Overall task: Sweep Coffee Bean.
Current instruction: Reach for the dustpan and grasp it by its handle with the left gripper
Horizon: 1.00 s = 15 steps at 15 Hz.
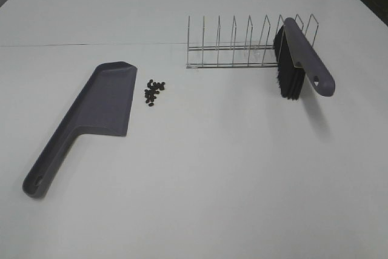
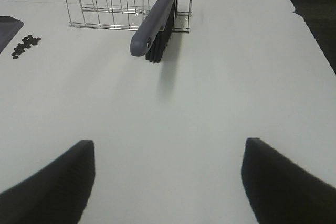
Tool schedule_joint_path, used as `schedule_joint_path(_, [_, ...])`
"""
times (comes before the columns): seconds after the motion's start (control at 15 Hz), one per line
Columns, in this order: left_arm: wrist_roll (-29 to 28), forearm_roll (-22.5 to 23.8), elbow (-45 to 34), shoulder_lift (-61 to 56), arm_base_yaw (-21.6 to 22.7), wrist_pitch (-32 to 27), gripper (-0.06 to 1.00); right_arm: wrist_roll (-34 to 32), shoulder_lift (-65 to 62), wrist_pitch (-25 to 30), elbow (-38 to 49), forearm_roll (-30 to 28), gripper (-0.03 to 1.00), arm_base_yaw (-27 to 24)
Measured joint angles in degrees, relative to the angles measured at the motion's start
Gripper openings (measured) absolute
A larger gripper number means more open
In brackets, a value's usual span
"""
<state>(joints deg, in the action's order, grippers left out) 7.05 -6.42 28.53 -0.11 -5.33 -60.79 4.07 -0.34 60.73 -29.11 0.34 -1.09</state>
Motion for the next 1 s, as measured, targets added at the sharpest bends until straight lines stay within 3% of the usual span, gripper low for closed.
schedule_joint_path(1.0, [0.0,0.0,0.0,0.0,0.0,0.0,0.69,0.0,0.0,0.0,0.0,0.0,0.65,0.0])
